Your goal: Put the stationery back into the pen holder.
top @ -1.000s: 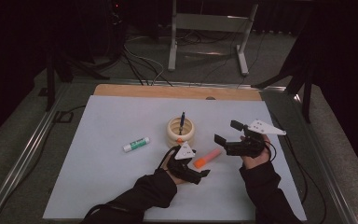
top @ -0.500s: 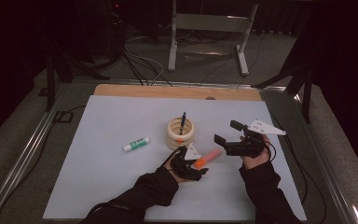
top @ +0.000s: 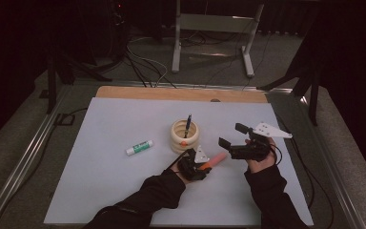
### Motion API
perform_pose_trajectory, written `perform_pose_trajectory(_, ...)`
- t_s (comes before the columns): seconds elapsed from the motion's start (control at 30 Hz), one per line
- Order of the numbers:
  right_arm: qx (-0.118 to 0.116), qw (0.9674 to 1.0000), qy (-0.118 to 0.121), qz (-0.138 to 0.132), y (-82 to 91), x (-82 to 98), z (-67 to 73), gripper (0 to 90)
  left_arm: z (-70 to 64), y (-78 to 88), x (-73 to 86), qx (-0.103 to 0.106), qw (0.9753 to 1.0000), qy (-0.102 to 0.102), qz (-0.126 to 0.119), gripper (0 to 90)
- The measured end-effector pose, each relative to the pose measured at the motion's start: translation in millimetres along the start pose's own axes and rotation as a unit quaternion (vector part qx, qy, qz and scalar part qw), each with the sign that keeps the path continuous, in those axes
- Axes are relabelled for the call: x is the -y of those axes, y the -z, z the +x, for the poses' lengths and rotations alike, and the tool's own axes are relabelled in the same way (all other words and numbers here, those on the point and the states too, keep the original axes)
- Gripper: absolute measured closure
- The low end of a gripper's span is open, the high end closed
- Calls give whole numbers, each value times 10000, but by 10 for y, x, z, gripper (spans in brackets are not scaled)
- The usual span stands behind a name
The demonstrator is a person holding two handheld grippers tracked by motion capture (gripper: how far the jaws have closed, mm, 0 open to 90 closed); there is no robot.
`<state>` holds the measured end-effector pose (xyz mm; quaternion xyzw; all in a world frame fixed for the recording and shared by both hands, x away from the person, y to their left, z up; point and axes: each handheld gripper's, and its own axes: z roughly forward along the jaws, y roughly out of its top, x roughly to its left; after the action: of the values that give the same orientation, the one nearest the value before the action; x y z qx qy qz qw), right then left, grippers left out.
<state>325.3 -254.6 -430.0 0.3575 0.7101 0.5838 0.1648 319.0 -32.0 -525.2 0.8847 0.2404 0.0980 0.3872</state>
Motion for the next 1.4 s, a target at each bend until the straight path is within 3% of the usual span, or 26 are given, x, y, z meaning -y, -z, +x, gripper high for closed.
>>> perform_pose_trajectory(0.23, 5, 10000, 0, 6, -6, 7, -3, 18, -1, 3, -3, 20, 10000, -19, -5, 658)
perform_pose_trajectory(0.3, -7, 10000, 3, 2, -6, 6, 0, 18, -17, 15, -5, 55, 9999, -112, -3, 659)
perform_pose_trajectory(0.67, 14, 10000, 10, -24, 11, -7, -2, 19, 21, 237, -63, 195, 9996, -170, -141, 660)
perform_pose_trajectory(1.17, -16, 10000, 25, -36, 0, -5, 24, 19, 22, 403, -2, 226, 9993, -275, -83, 661)
perform_pose_trajectory(1.33, 41, 9994, 321, -120, 17, -19, 63, 39, 47, 495, -14, 252, 9993, -249, -89, 661)
perform_pose_trajectory(1.4, 63, 9975, 696, -105, 13, -41, 121, 27, 60, 528, -8, 247, 9993, -270, -56, 661)
